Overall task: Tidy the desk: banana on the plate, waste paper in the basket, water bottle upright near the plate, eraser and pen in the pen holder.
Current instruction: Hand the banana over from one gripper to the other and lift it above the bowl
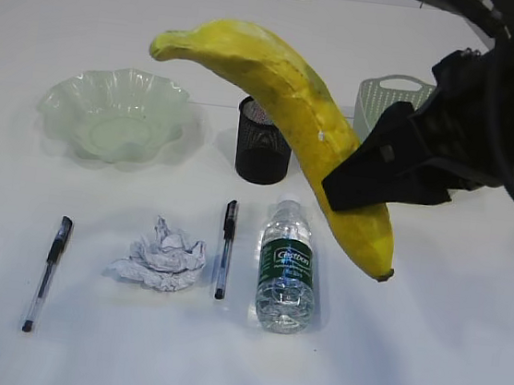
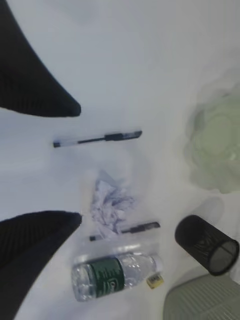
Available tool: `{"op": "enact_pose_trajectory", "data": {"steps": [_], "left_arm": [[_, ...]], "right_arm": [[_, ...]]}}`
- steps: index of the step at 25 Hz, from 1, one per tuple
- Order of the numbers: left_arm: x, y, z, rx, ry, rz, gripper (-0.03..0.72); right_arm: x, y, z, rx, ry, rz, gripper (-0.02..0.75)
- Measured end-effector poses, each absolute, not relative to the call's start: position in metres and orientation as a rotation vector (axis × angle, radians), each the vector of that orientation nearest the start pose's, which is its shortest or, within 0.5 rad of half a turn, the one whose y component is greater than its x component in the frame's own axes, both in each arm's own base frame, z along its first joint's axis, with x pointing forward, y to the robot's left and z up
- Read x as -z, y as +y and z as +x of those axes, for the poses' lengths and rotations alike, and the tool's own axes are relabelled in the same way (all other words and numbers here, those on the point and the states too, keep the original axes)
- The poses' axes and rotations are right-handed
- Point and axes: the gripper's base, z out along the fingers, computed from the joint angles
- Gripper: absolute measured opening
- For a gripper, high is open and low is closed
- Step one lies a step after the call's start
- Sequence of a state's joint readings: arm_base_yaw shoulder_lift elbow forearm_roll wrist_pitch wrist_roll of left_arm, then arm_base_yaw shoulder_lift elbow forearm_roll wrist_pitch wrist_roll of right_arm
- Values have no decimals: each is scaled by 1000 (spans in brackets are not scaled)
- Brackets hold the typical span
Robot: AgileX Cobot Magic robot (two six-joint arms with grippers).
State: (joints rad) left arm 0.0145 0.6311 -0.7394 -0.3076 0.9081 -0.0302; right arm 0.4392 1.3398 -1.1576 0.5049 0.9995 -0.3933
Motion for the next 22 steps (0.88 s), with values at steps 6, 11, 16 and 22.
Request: {"op": "enact_pose_trajectory", "data": {"steps": [6, 11, 16, 22], "left_arm": [[-346, -29, 117, 560, 2124, -190, 549], [-348, -44, 135, 727, 2075, -14, 562], [-350, -50, 149, 759, 1995, 132, 563], [-353, -48, 153, 715, 1946, 134, 563]], "right_arm": [[-334, 147, 226, -666, 2467, -843, 272], [-333, 147, 226, -666, 2468, -844, 272], [-334, 148, 226, -675, 2469, -842, 272], [-334, 148, 225, -694, 2467, -834, 272]]}}
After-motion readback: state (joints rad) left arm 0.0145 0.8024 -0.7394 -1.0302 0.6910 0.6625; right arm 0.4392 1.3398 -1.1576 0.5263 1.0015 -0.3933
